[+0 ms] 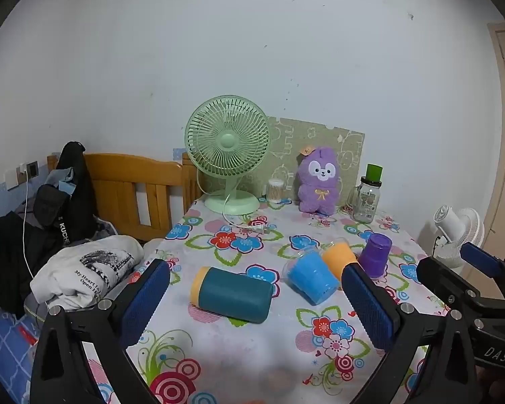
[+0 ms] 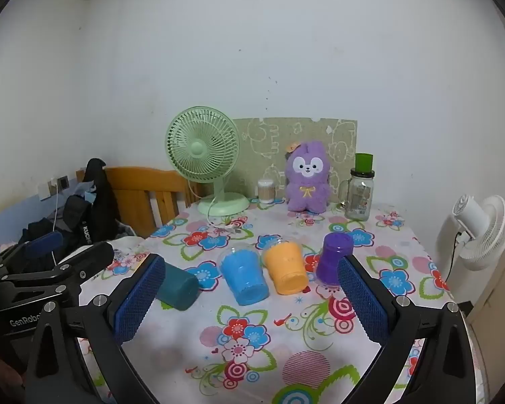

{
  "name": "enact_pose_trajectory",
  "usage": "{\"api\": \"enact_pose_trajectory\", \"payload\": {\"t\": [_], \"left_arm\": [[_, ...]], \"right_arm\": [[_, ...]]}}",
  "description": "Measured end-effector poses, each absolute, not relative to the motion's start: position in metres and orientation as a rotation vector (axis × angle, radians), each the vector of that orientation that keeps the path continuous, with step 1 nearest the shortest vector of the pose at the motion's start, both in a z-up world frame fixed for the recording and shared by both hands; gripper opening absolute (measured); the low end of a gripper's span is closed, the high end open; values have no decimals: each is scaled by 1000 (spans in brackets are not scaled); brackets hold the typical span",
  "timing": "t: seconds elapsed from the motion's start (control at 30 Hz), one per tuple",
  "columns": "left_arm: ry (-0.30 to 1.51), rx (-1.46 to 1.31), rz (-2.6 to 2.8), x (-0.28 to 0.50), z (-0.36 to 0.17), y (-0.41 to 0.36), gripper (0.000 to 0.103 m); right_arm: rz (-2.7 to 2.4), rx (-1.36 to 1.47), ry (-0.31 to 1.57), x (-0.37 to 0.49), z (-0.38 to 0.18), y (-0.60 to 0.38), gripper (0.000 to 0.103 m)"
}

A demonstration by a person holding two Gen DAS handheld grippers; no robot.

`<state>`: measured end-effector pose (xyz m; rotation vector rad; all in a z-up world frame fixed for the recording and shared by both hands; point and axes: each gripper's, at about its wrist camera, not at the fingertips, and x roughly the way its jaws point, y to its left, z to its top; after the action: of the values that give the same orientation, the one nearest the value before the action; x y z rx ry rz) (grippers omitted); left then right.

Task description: Flip cup upside down

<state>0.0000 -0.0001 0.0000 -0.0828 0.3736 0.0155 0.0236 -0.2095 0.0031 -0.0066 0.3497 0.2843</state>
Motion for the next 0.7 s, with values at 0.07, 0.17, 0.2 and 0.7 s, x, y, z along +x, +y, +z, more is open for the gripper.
{"api": "enact_pose_trajectory", "payload": {"t": [0.07,0.17,0.2,0.7], "left_arm": [[376,-96,13,0,0,0,103],[374,-86,13,-3,0,-3,103],[371,-81,13,-4,0,-5,103],[404,-111,23,2,-3,5,103]], "right_arm": [[282,-10,340,24,2,-208,103],[284,-11,348,25,1,-207,103],[285,-11,350,25,1,-207,103],[290,-28,359,28,-4,-201,103]]}}
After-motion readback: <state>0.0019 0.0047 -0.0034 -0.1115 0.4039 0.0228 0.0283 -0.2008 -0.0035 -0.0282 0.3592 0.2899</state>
